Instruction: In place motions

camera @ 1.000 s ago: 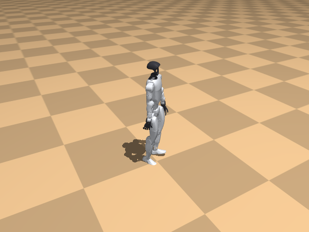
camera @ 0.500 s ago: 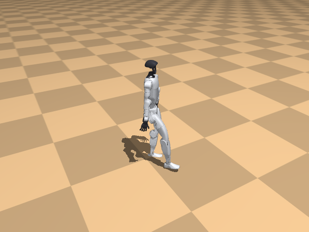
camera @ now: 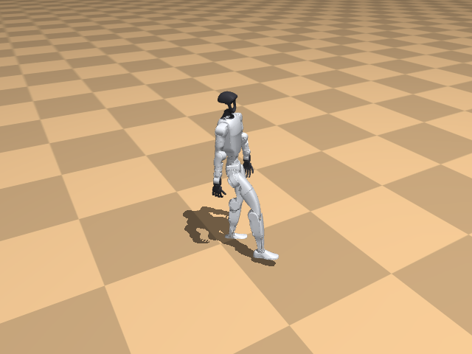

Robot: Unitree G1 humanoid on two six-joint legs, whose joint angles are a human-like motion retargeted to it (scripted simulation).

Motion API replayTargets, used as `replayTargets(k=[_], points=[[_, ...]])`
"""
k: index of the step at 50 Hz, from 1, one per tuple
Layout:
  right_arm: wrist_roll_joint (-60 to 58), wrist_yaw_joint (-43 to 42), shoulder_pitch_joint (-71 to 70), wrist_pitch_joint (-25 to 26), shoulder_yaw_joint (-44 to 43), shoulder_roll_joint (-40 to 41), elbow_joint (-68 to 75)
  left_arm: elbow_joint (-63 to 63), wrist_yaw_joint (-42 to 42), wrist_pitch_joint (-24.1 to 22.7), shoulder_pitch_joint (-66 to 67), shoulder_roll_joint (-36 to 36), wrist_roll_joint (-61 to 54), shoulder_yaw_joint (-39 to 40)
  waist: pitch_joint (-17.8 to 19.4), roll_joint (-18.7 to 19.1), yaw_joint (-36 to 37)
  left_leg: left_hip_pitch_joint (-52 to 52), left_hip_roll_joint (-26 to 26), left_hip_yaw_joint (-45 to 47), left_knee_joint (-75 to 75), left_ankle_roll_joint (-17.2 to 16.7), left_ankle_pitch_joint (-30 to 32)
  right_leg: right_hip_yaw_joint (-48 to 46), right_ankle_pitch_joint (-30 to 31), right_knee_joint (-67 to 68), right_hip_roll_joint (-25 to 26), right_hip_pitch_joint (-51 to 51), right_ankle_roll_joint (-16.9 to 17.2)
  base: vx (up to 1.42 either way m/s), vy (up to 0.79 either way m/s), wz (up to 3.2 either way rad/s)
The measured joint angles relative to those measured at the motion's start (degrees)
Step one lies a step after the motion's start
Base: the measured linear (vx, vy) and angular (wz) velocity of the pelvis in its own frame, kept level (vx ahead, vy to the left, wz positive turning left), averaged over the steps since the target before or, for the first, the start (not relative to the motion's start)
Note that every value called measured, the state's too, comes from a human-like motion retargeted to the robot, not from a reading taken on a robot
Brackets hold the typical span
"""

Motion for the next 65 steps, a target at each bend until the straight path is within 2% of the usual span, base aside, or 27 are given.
replayTargets(k=[5,10,12,14,16,24,32,35,40,44,55,65], points=[[-2.1,-1.3,-2.3,-0.8,1.6,-0.6,-7.7,8.2,-0.1,2.6,4.8,-1.0,-0.9,3.6,-4.5,-0.1,7.4,-1.4,-1.4,2.6,-1.1,-0.1,-0.4,-0.1,2.6,6.0,4.5,11.8,-1.1,0.02,-0.06,-0.92],[-3.1,0.3,-5.8,-1.5,4.3,-0.9,-14.2,10.3,-0.2,3.0,12.4,-1.2,-1.8,6.8,-8.2,-0.4,14.4,-3.8,-2.5,7.2,-2.9,-1.0,-0.7,0.9,4.2,3.1,6.3,19.3,-2.9,-0.11,-0.10,-1.38],[-3.0,1.3,-7.5,-1.9,6.0,-0.7,-16.7,10.5,0.0,3.4,14.4,-1.3,-1.8,7.9,-8.1,-1.2,15.5,-4.4,-3.4,9.0,-3.6,-1.4,-0.7,2.3,5.5,-1.5,6.1,21.9,-1.6,-0.27,-0.19,-1.18],[-3.1,2.0,-9.0,-2.2,7.9,-0.5,-19.0,10.5,0.1,3.9,15.7,-1.6,-2.1,8.7,-7.3,-2.5,16.1,-4.7,-4.8,10.5,-4.2,-1.8,-0.7,3.6,4.0,-7.0,5.4,23.8,1.5,-0.32,-0.23,-0.90],[-3.5,2.5,-9.9,-2.6,9.9,-0.1,-20.9,10.5,-0.3,4.3,16.4,-1.6,-2.6,9.1,-6.4,-3.3,16.0,-4.6,-5.6,11.7,-5.0,-2.2,-0.6,5.2,3.3,-11.4,5.1,24.7,1.9,-0.32,-0.26,-0.68],[-8.7,2.9,-9.0,-2.1,13.0,1.2,-18.2,5.3,-1.3,4.4,13.4,-1.4,-3.9,6.9,-5.1,-4.2,16.5,-5.9,-4.1,14.3,-6.8,-4.8,0.5,6.3,2.1,-14.9,6.1,22.8,-0.3,-0.28,-0.23,-0.25],[-16.4,3.8,-6.1,7.3,10.0,0.5,-1.1,-4.5,-2.5,2.3,6.1,-2.8,-4.8,2.1,-5.1,-3.2,14.1,-8.0,-1.9,12.9,-6.8,-6.9,2.0,1.1,0.8,-16.1,6.7,23.7,-1.5,-0.20,-0.15,0.54],[-16.9,3.8,-4.2,9.4,8.7,0.3,3.4,-8.1,-2.8,1.2,4.5,-3.3,-4.3,0.1,-5.5,-3.0,14.2,-8.6,-1.2,12.6,-6.8,-7.7,2.5,-0.4,0.4,-16.4,6.9,23.9,-1.8,-0.10,-0.08,0.32],[-14.2,1.6,-1.6,9.6,6.6,0.4,4.1,-11.2,-2.0,0.2,3.0,-3.7,-3.4,-2.7,-6.0,-3.4,21.5,-8.9,0.8,19.3,-6.4,-9.2,2.1,4.8,-1.2,-16.4,8.8,23.9,-3.0,-0.12,-0.10,-0.80],[-12.8,0.3,-1.4,8.8,5.5,0.8,2.8,-9.4,-2.1,0.1,3.0,-3.8,-2.5,-3.8,-6.3,-2.2,13.8,-10.2,0.3,11.9,-6.1,-9.4,3.2,-3.3,-0.5,-16.7,7.9,24.2,-2.8,-0.07,-0.08,1.53],[-14.3,2.4,-7.2,9.7,8.6,1.6,-4.7,3.9,-1.0,2.2,5.4,-3.2,-3.6,0.8,-8.9,-2.1,13.6,-9.7,1.3,11.7,-6.4,-10.2,2.9,-4.2,-0.9,-17.1,8.9,24.9,-3.3,0.01,0.00,0.04],[-13.0,3.8,-9.9,6.8,10.7,2.2,-11.8,5.3,0.3,2.4,8.0,-2.3,-4.0,3.6,-9.8,-3.1,15.2,-8.5,0.7,10.3,-6.5,-9.9,2.4,-5.9,-1.5,-17.0,8.7,26.7,-3.2,0.10,0.02,0.14]])
